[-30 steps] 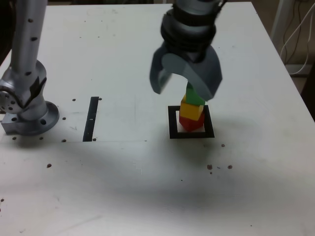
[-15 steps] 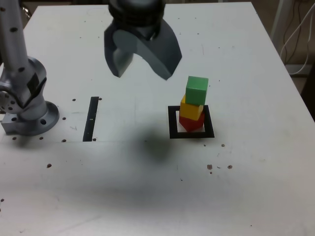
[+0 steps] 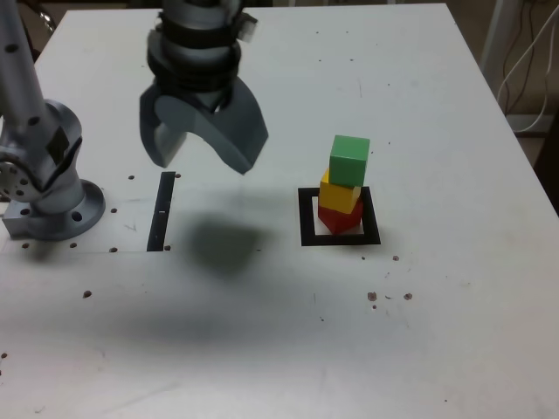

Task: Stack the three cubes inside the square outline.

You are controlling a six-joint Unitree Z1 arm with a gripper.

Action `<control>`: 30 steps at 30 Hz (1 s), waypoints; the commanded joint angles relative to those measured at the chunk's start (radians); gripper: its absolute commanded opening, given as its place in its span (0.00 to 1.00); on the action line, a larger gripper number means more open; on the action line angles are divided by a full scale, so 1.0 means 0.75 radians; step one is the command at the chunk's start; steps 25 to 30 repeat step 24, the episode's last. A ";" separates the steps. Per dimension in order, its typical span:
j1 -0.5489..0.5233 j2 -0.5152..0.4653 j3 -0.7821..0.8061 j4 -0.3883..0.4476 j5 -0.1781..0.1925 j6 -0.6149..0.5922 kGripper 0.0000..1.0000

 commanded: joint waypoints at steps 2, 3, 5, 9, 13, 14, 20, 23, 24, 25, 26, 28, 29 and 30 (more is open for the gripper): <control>0.032 -0.063 0.058 -0.024 -0.001 -0.001 1.00; 0.042 -0.079 0.075 -0.028 0.000 -0.001 1.00; 0.058 -0.107 0.105 -0.035 0.002 0.001 1.00; 0.077 -0.131 0.151 -0.037 0.008 0.006 1.00; 0.084 -0.132 0.188 -0.049 0.008 0.006 1.00; 0.084 -0.132 0.196 -0.053 0.007 0.006 1.00; 0.108 -0.136 0.286 -0.111 -0.008 0.008 1.00; 0.138 -0.131 0.346 -0.172 -0.026 0.016 1.00; 0.149 -0.129 0.362 -0.191 -0.035 0.019 1.00; 0.149 -0.129 0.362 -0.191 -0.035 0.019 1.00; 0.149 -0.129 0.362 -0.191 -0.035 0.019 1.00; 0.149 -0.129 0.362 -0.191 -0.035 0.019 1.00; 0.149 -0.129 0.362 -0.191 -0.035 0.019 1.00; 0.149 -0.129 0.362 -0.191 -0.035 0.019 1.00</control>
